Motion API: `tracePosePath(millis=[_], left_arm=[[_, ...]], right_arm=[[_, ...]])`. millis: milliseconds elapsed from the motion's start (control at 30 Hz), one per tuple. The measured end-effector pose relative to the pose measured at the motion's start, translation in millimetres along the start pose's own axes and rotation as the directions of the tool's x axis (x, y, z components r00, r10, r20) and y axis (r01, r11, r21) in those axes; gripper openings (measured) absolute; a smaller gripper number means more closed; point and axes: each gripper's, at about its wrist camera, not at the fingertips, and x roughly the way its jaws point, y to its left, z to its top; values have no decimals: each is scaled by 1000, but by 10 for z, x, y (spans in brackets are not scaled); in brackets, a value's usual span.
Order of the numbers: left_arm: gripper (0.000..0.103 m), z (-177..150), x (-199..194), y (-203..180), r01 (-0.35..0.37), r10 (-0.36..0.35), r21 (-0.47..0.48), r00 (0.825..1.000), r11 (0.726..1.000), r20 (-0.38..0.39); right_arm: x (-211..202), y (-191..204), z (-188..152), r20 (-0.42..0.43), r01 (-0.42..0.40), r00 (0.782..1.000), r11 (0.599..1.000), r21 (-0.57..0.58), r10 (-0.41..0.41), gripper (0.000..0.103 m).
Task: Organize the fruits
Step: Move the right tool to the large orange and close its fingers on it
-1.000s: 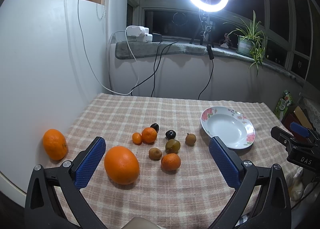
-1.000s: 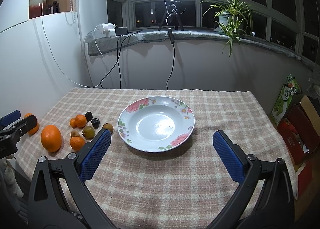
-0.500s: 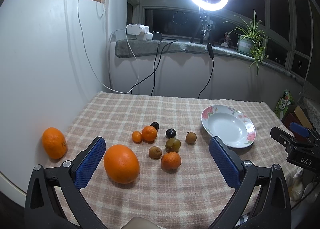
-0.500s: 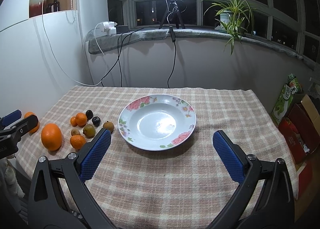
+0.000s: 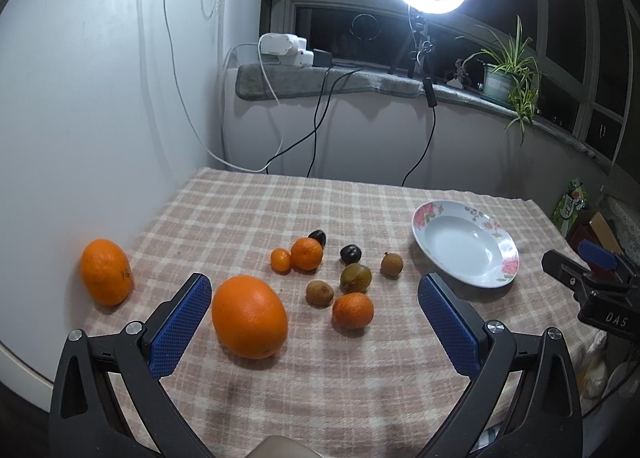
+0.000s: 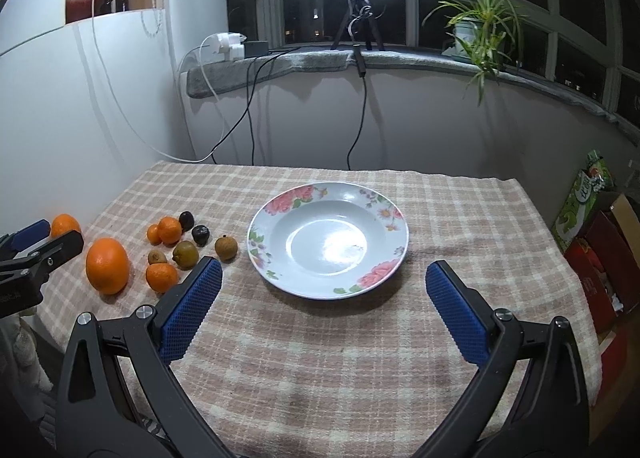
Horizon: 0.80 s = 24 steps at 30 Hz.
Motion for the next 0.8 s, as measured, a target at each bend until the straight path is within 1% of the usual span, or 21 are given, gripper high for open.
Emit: tracePosePath(millis=[100,267,400,500,567,633,733,800], left_arm=[[103,-61,35,88,2,-2,-13,1000,1000,-23],[103,-165,101,242,-12,10,-37,998,999,-58],[103,-245,158,387,-24,17,-77,996,997,-89],[103,-300,208,485,-28,18,-100,994,995,-109],[103,-342,247,548,-33,19,-116,992,993,-124],[102,-381,295,613,-31,12,-137,990,990,-138],[102,-417,339,674,-37,13,-156,989,987,-149],[102,-429,365,709,-41,15,-166,988,985,-155]], right_arm=[[42,65,26,-8,-23,1000,999,-29,23,103],[150,220,91,-37,-92,995,993,-78,89,103],[279,365,156,-68,-170,984,981,-90,165,103],[437,511,208,-121,-257,962,961,-98,245,103],[524,613,227,-143,-288,952,951,-113,271,103],[613,728,247,-175,-335,934,933,-131,311,103],[738,903,265,-228,-398,905,905,-153,360,103],[835,1028,273,-268,-446,878,880,-161,396,103]])
